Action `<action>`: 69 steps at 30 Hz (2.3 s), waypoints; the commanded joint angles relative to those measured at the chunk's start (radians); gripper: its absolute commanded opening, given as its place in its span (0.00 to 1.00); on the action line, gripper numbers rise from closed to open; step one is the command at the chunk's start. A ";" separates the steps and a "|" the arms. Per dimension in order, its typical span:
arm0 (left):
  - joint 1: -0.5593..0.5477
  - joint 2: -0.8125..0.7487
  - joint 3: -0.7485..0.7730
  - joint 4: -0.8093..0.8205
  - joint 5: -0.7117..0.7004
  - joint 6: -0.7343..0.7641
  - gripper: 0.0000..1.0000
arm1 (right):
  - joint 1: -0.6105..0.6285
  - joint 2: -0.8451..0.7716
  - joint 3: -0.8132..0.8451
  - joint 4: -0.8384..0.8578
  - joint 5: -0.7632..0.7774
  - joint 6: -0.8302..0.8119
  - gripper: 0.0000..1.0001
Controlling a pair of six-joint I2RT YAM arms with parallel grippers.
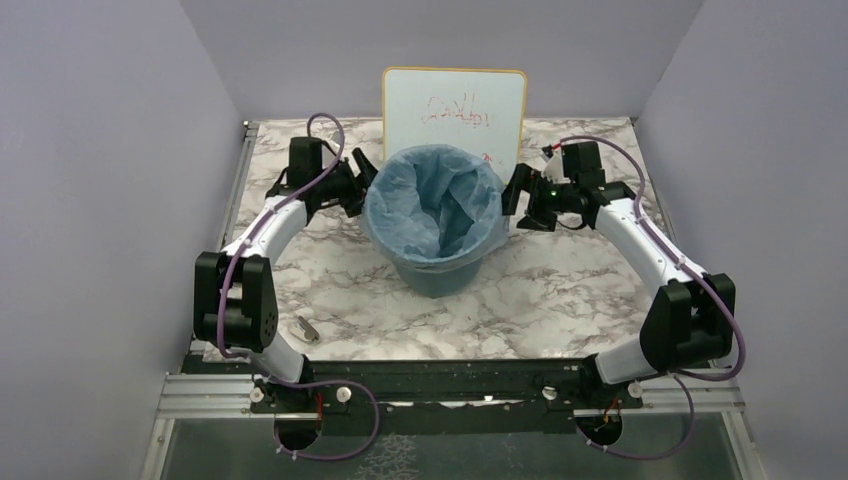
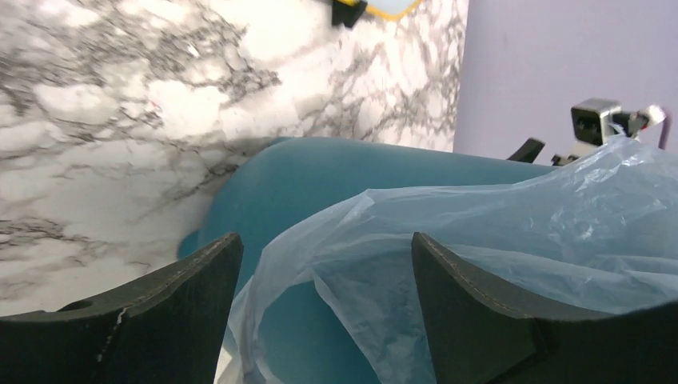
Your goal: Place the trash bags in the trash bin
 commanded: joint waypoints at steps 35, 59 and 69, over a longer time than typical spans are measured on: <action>-0.044 -0.442 -0.163 -0.079 -0.628 -0.175 0.99 | 0.013 -0.213 -0.029 -0.007 0.601 0.019 1.00; -0.033 -0.527 -0.305 0.010 -0.724 -0.117 0.99 | 0.013 -0.182 -0.068 0.127 0.467 -0.010 1.00; -0.021 -0.508 -0.362 0.113 -0.606 -0.032 0.99 | 0.013 -0.165 -0.166 0.276 0.260 -0.004 0.97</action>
